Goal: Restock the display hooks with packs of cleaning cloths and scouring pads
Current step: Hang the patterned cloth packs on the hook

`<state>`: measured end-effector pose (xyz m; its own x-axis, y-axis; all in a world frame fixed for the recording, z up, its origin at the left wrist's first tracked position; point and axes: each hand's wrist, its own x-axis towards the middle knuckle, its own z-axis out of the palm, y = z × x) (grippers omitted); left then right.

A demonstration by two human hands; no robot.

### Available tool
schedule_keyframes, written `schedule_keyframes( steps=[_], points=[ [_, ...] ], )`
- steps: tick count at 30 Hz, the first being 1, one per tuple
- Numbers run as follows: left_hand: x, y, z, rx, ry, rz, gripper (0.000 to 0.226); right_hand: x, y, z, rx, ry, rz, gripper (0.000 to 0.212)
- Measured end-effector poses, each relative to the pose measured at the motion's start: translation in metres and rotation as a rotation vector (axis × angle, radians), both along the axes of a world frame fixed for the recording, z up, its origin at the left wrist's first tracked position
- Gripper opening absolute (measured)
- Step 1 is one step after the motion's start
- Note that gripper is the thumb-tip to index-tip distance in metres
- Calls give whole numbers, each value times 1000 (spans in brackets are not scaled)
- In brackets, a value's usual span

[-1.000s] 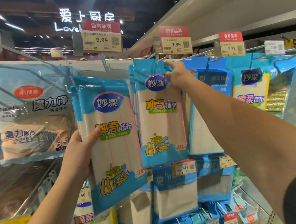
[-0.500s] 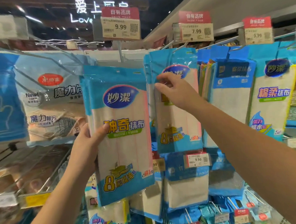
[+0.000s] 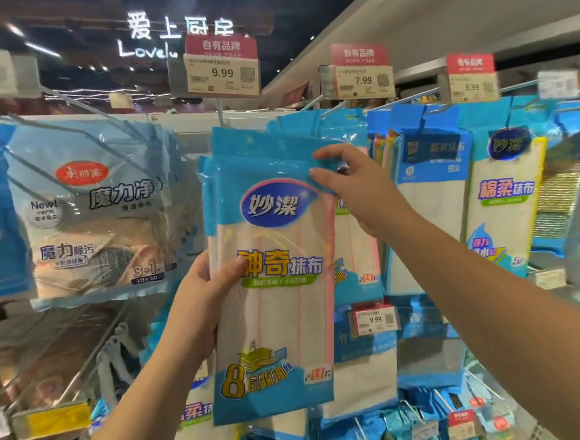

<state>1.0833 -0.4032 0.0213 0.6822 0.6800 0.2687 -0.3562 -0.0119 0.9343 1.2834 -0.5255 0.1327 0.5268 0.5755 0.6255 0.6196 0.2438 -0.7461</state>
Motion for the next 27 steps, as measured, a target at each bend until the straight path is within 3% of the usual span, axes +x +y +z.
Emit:
schedule_keyframes(
  steps=[5, 10, 14, 18, 27],
  points=[
    [25, -14, 10, -46, 49, -110, 40, 12, -25, 8, -46, -116, -75, 30],
    [44, -25, 20, -166, 97, -363, 61, 34, -42, 28, -67, -179, -209, 45],
    [50, -35, 17, -129, 118, -508, 70, 45, -50, 45, -27, -171, -247, 55],
    [51, -36, 19, -128, 93, -530, 54, 49, -52, 57, -16, -185, -242, 56],
    [52, -38, 27, -132, 106, -444, 51, 58, -47, 70, -125, -138, -272, 48]
  ],
)
